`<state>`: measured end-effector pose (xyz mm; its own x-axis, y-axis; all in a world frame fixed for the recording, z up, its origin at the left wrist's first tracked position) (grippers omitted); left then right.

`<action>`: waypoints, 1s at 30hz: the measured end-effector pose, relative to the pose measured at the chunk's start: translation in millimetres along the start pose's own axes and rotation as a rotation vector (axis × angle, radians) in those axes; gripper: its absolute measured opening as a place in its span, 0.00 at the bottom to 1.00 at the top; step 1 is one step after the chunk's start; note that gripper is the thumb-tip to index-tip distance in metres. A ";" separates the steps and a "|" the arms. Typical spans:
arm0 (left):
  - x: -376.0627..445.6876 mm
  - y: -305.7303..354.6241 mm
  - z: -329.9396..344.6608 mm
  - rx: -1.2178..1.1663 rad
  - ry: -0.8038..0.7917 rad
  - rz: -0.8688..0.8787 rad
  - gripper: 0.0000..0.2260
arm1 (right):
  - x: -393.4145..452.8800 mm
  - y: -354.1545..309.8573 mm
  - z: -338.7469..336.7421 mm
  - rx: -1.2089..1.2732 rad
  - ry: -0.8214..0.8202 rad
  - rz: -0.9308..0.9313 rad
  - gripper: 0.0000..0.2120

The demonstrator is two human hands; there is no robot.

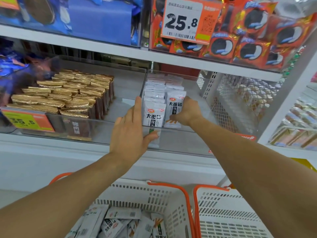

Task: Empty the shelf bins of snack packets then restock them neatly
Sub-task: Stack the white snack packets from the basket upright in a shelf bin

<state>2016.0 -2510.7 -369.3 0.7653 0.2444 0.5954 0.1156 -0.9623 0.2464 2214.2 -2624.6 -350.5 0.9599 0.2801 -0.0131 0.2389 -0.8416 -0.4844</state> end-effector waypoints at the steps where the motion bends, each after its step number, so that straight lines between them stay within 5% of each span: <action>1: 0.1 0.4 -0.4 0.001 0.000 -0.001 0.51 | -0.6 0.0 1.3 0.006 -0.018 0.002 0.33; 7: -0.1 0.4 -0.7 -0.013 -0.005 -0.004 0.50 | -8.6 0.3 12.4 0.166 -0.211 0.006 0.40; 14: -0.4 -0.1 0.8 -0.034 0.003 -0.003 0.51 | -10.5 0.4 -2.2 0.232 -0.029 0.014 0.39; 18: -0.6 0.2 -0.1 -0.051 -0.001 -0.007 0.51 | -10.6 5.1 3.2 0.201 -0.092 0.051 0.34; 26: -1.3 -0.2 0.3 -0.078 -0.010 0.010 0.50 | -6.2 12.5 0.4 0.205 -0.131 0.122 0.42; 30: -1.5 -0.2 -0.4 -0.072 -0.016 0.030 0.49 | -26.1 9.9 -28.5 0.145 0.023 0.083 0.30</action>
<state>2014.6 -2510.8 -369.9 0.7779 0.2135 0.5911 0.0476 -0.9579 0.2833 2195.7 -2653.4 -330.1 0.9789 0.2002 -0.0396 0.1362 -0.7853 -0.6040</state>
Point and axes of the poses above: each hand's wrist, its own x-axis towards the middle knuckle, its own z-axis out of the palm, y = z × x, the point moved 4 cm from there along x, towards the middle knuckle, and after that the axes turned 9 degrees about z, right-handed, at the moved point
